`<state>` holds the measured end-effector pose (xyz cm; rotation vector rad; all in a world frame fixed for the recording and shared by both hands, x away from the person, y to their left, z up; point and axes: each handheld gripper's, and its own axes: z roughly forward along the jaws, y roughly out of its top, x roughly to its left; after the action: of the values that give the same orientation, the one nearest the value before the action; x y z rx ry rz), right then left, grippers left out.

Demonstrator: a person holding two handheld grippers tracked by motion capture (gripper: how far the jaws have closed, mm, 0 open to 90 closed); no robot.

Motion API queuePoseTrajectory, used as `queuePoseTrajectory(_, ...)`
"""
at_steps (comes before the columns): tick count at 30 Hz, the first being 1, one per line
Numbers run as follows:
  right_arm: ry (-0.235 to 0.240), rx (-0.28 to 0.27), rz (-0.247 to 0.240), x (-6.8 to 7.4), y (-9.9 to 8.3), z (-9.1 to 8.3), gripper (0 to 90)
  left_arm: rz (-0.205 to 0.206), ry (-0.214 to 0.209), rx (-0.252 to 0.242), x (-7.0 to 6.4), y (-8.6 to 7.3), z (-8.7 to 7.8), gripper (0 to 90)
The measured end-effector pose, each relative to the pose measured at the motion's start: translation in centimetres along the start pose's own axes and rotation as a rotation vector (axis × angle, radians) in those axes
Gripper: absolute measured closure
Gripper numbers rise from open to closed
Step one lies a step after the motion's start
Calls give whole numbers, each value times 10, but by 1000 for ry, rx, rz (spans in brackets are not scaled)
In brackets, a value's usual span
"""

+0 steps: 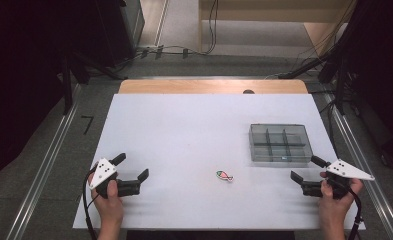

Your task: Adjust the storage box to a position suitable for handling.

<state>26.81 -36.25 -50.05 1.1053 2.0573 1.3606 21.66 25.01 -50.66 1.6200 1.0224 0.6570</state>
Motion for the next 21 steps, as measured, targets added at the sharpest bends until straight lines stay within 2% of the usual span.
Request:
queuePoseTrajectory(10,-1,-45,39,-4,3,-7,0,-6,-7,-4,0,-1,-1,0)
queuePoseTrajectory(14,-22,-30,35,1,7,-7,0,-11,-4,-13,0,-2,-3,0)
queuePoseTrajectory(21,-21,-48,43,6,20,-7,0,-16,-6,-16,-1,-2,-3,0)
